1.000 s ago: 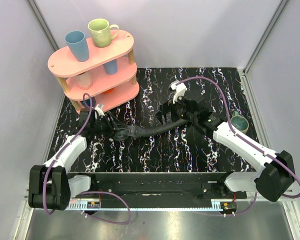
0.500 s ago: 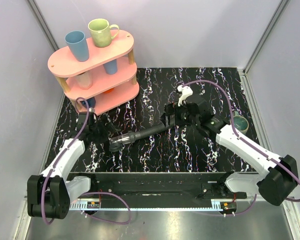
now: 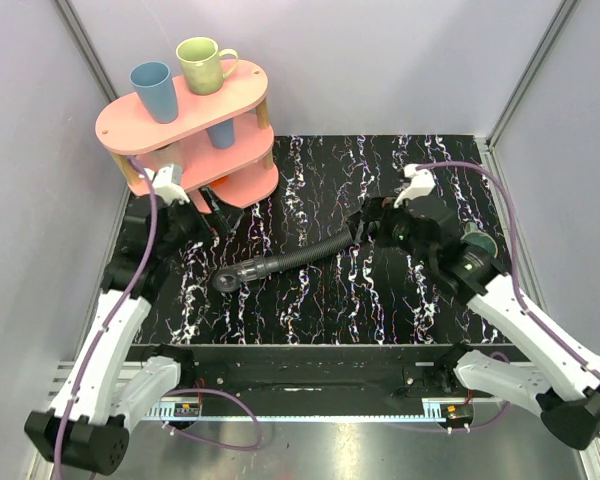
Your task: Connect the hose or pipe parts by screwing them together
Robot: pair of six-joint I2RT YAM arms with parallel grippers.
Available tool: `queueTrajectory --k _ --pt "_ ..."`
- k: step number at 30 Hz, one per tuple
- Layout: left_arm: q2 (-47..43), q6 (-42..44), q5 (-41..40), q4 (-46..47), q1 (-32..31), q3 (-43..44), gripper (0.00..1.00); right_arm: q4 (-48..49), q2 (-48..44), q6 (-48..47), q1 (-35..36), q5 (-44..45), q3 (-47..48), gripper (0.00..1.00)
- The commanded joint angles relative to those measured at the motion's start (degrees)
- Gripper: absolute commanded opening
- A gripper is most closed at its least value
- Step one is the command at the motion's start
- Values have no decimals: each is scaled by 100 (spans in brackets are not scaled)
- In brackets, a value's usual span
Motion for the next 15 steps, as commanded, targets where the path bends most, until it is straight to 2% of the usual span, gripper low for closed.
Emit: queueTrajectory --k 1,5,15 --pt "-527 220 1032 1250 -84 334 99 119 -499 -86 -7 287 683 100" --pt "-800 -43 1598 1939 -84 229 99 189 -859 -60 -7 305 939 100" --pt "-827 -8 1617 1852 -171 316 99 321 -1317 45 -7 269 685 100"
